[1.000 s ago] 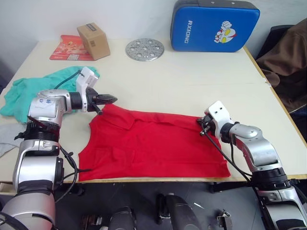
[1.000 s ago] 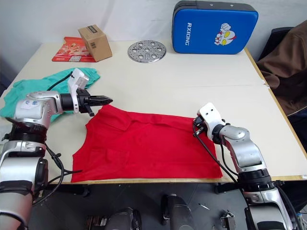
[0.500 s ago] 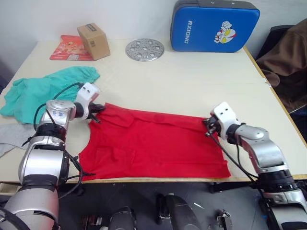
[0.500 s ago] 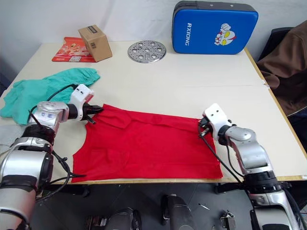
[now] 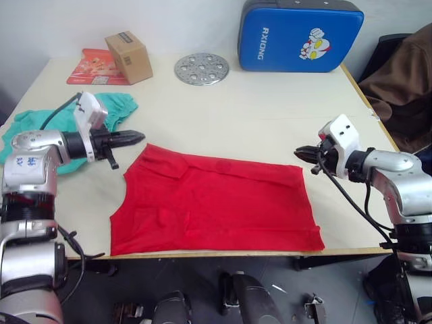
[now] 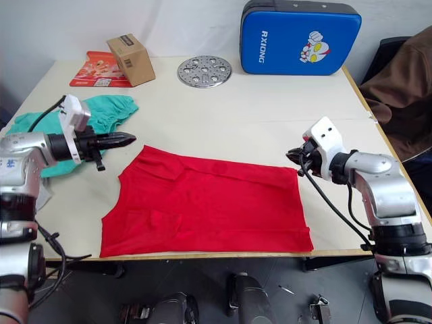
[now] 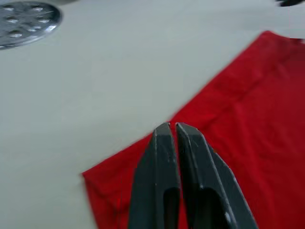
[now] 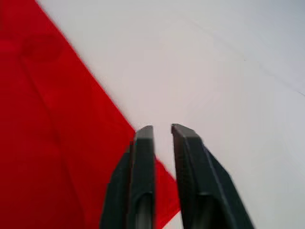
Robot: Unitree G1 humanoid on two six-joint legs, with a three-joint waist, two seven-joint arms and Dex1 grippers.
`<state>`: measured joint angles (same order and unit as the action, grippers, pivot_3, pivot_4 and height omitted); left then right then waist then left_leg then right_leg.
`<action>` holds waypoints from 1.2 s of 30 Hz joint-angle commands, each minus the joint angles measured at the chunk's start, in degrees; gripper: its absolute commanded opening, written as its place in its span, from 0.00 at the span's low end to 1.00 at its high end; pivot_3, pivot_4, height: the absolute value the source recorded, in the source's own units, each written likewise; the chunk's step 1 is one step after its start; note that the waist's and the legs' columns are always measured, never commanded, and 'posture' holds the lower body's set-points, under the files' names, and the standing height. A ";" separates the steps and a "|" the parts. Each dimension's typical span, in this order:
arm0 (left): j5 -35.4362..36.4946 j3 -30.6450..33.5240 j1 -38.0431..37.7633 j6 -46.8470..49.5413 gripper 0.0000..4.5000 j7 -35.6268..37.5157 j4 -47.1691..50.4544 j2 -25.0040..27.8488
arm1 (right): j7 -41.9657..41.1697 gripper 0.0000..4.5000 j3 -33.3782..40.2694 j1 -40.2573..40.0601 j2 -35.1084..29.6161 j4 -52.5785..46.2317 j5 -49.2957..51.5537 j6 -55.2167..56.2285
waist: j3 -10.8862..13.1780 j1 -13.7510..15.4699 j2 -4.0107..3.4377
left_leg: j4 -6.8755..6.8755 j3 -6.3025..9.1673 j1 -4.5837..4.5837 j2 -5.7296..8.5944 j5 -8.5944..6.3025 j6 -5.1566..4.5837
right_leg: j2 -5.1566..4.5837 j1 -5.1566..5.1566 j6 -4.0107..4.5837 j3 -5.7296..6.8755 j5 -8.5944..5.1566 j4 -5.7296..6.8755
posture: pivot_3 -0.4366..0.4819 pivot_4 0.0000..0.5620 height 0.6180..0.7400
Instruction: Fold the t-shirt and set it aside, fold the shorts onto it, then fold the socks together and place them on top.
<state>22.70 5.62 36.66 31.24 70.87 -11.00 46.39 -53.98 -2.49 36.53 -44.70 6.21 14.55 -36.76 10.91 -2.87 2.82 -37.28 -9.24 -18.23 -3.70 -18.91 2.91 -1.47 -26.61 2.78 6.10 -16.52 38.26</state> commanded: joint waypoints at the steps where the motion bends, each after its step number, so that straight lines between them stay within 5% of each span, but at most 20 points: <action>1: 5.02 -2.19 -1.61 4.31 0.34 2.43 13.15 0.40 | -3.76 0.44 -2.97 4.16 0.70 6.47 -1.33 1.33 | 0.02 0.06 0.01 | -0.02 0.01 -0.02 0.01 0.01 -0.02 | -0.01 0.00 0.00 0.00 0.00 -0.01 | 0.48 0.27 1.00; 8: 7.84 -4.89 -1.89 5.32 0.84 -0.19 22.19 -3.37 | -4.46 0.98 -5.78 11.42 6.09 18.48 -3.33 0.38 | 0.03 -0.21 -0.03 | 0.11 0.05 -0.07 0.02 0.05 0.03 | 0.03 0.01 0.00 -0.04 0.02 -0.05 | 0.48 0.27 1.00; 10: 8.33 -4.67 -1.66 5.29 0.98 -1.02 22.64 -4.13 | -6.22 0.95 -7.29 11.76 6.38 19.44 -4.11 0.11 | 0.04 -0.18 -0.03 | 0.10 0.08 -0.07 0.02 0.05 0.02 | 0.03 0.01 0.00 -0.02 0.02 -0.06 | 0.48 0.27 1.00; 12: 8.51 -4.43 -1.71 4.94 1.00 -1.71 22.96 -4.50 | -7.60 0.86 -8.71 11.46 6.41 20.25 -5.24 0.97 | 0.04 -0.15 -0.03 | 0.09 0.13 -0.06 0.02 0.05 0.01 | 0.03 0.01 -0.01 0.02 0.03 -0.12 | 0.48 0.27 1.00; 23: 8.73 -4.06 -2.93 3.43 1.00 -5.39 23.99 -5.52 | -7.07 0.00 -8.65 12.32 8.13 23.16 -8.38 3.49 | 0.04 -0.27 -0.04 | 0.12 0.15 -0.06 0.02 0.04 -0.05 | 0.03 0.09 -0.07 0.03 0.09 -0.27 | 0.48 0.27 1.00; 30: 8.04 -4.46 -3.20 1.41 1.00 -7.35 23.47 -6.38 | -7.41 0.00 -9.47 20.75 11.05 35.21 -10.95 8.11 | 0.05 -0.40 -0.05 | 0.11 0.13 -0.06 0.02 0.05 -0.07 | 0.03 0.08 -0.06 0.02 0.13 -0.30 | 0.48 0.27 1.00; 36: 6.23 -4.72 -1.97 -1.70 1.00 -10.06 20.85 -8.30 | 6.73 0.00 -9.76 33.15 19.13 58.62 -18.12 24.49 | 0.09 -0.61 -0.11 | 0.16 0.09 -0.06 0.00 0.09 -0.01 | 0.04 0.02 0.01 0.01 0.17 -0.29 | 0.48 0.27 1.00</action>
<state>29.27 -0.11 33.33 31.06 61.62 10.05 38.37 -51.63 -13.08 67.56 -25.95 61.54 -1.95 -16.54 10.99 -3.49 2.70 -37.13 -9.14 -18.30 -3.71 -18.82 2.90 -1.43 -26.61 2.80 6.11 -16.35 37.97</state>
